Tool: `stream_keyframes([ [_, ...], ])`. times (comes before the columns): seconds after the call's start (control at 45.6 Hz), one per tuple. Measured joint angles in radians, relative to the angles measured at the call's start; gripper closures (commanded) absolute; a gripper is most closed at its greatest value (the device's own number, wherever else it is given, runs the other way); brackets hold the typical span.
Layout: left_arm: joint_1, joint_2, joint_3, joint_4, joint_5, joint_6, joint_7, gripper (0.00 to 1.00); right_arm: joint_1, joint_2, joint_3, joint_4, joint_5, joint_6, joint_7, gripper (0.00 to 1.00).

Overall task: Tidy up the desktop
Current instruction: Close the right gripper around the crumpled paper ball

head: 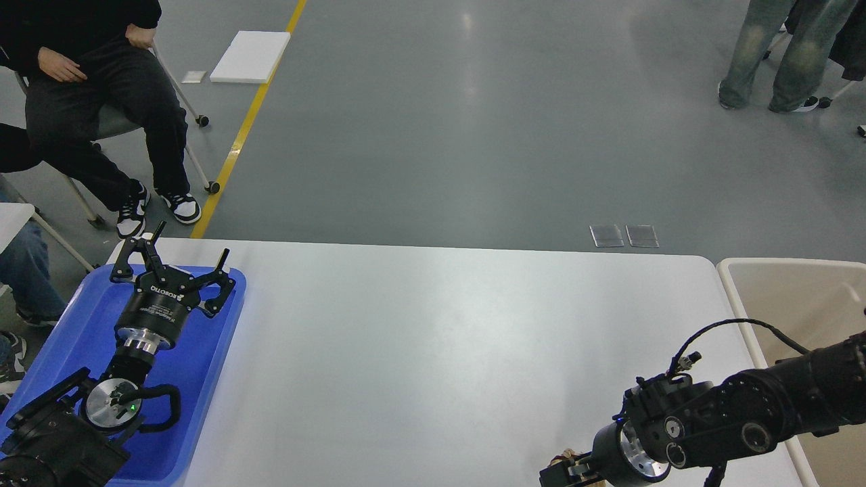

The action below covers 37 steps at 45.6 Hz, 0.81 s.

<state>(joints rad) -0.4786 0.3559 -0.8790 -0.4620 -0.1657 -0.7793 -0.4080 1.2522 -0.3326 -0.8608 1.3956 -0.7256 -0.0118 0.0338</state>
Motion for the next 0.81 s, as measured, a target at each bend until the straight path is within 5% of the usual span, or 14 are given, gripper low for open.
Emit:
stream_keyframes([
  [0.197,0.000,0.000,0.000,0.000,0.000,0.000,0.000,0.01,-0.022,0.013,0.000,-0.012,0.000,-0.026,0.000,0.49],
  [0.372,0.000,0.000,0.000,0.000,0.000,0.000,0.000,0.01,-0.029,0.015,-0.003,-0.020,0.006,-0.041,-0.020,0.99],
  [0.811,0.000,0.000,0.000,-0.001,0.000,0.000,0.000,0.01,-0.007,-0.018,-0.013,-0.003,0.058,-0.037,-0.089,1.00],
])
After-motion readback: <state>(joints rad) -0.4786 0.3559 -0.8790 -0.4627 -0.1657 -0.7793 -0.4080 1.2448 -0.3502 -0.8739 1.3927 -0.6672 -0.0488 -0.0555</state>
